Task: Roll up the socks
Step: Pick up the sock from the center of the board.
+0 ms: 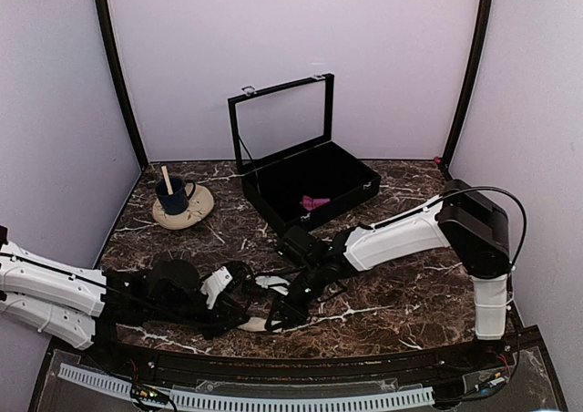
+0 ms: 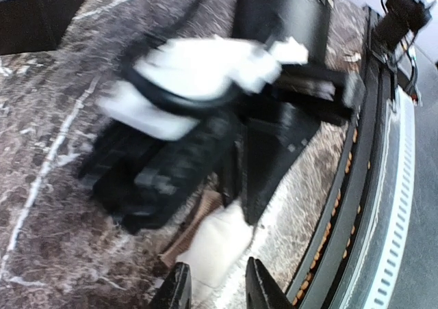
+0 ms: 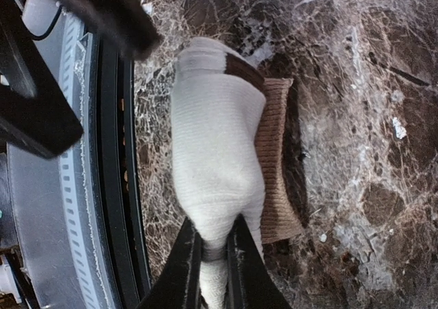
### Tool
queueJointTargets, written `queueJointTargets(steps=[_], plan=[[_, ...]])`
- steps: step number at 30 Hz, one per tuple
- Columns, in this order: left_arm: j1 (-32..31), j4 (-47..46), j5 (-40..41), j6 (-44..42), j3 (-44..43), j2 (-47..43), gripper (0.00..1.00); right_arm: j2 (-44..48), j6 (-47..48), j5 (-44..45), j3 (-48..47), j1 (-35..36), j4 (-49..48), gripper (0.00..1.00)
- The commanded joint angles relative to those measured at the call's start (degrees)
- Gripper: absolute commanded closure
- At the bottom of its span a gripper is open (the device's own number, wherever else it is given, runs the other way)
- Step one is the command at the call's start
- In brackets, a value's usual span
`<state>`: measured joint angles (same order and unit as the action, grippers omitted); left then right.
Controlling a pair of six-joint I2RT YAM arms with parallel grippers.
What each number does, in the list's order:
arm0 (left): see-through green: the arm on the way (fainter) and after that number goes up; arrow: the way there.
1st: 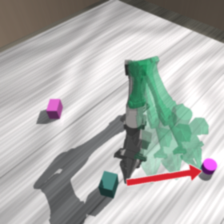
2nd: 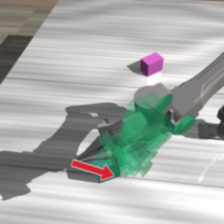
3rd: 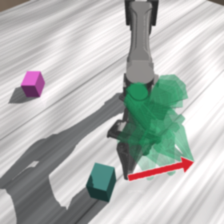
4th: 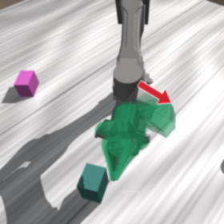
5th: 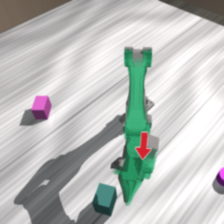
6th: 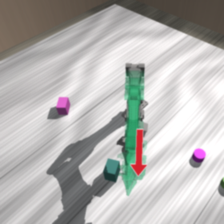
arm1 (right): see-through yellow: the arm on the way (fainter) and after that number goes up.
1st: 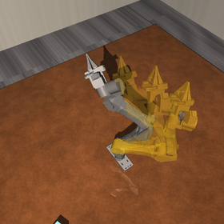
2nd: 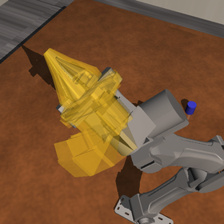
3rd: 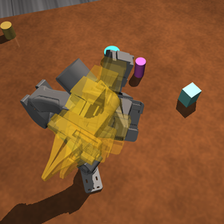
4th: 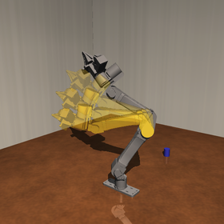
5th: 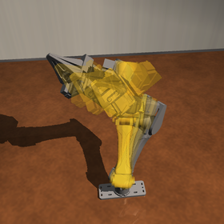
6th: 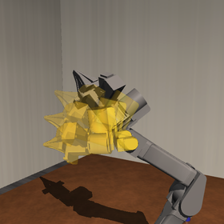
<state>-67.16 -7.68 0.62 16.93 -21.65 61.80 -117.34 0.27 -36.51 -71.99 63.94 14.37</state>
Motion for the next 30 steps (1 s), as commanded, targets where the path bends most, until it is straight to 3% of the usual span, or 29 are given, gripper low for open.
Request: queueJointTargets(steps=[1, 17, 30], plan=[[-3.50, -0.41, 2.01, -3.93, -2.48, 3.45, 0.70, -3.77, -0.59, 1.28, 0.50, -0.03, 6.76, 1.00], [-8.25, 2.06, 12.57, -12.58, -7.33, 12.75, 0.66, -4.87, 0.16, -0.84, -0.53, -0.14, 8.54, 1.00], [-8.25, 3.60, 7.91, -16.96, -8.13, 16.91, 0.62, -5.63, 1.40, -2.06, -1.30, -0.49, 10.07, 1.00]])
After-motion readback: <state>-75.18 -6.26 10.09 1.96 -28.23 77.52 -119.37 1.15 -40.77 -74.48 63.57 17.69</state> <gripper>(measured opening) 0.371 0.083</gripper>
